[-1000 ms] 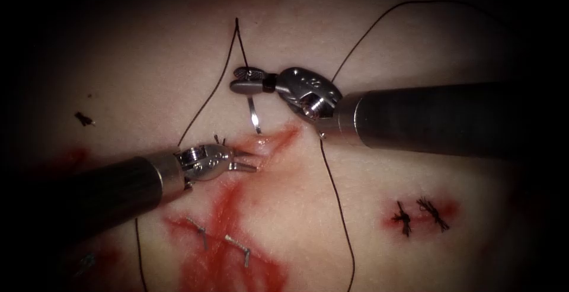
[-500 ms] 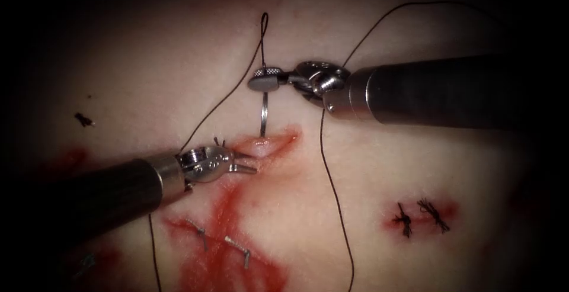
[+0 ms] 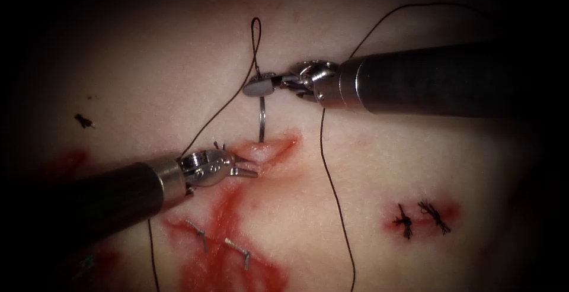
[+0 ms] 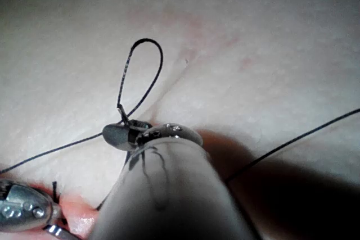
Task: Wound Closure
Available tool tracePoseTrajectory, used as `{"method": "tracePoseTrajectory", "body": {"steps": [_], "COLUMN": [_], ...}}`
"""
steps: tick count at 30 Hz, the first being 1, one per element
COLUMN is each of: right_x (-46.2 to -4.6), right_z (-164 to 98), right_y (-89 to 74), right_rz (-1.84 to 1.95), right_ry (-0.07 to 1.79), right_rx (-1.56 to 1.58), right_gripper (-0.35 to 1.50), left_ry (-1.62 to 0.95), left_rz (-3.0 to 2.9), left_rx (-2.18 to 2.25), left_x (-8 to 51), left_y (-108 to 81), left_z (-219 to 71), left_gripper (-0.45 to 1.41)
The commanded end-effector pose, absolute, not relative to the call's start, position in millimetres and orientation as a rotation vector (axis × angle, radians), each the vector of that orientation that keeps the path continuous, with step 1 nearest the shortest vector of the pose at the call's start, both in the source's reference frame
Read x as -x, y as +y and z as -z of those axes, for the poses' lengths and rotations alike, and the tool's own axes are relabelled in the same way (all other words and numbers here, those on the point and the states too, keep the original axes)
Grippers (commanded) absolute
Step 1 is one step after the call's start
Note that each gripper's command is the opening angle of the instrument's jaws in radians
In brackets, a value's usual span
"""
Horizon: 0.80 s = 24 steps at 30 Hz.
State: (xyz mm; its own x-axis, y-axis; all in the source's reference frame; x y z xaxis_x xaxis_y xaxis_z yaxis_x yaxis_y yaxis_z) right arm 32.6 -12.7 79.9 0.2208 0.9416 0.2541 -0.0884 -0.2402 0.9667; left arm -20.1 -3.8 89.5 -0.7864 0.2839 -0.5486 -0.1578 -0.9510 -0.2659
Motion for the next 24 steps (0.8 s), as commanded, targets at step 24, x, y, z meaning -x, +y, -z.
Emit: {"method": "tracePoseTrajectory", "body": {"steps": [24], "right_x": [-35.1], "right_z": [-80.3], "right_y": [-17.5], "right_rz": [-1.365], "right_ry": [0.754], "right_rx": [-1.842], "right_gripper": [-0.35], "left_ry": [-0.303], "left_rz": [-2.750], "left_rx": [0.895], "left_x": [20.6], "left_y": [-3.7], "left_z": [-90.1], "left_gripper": [0.34]}}
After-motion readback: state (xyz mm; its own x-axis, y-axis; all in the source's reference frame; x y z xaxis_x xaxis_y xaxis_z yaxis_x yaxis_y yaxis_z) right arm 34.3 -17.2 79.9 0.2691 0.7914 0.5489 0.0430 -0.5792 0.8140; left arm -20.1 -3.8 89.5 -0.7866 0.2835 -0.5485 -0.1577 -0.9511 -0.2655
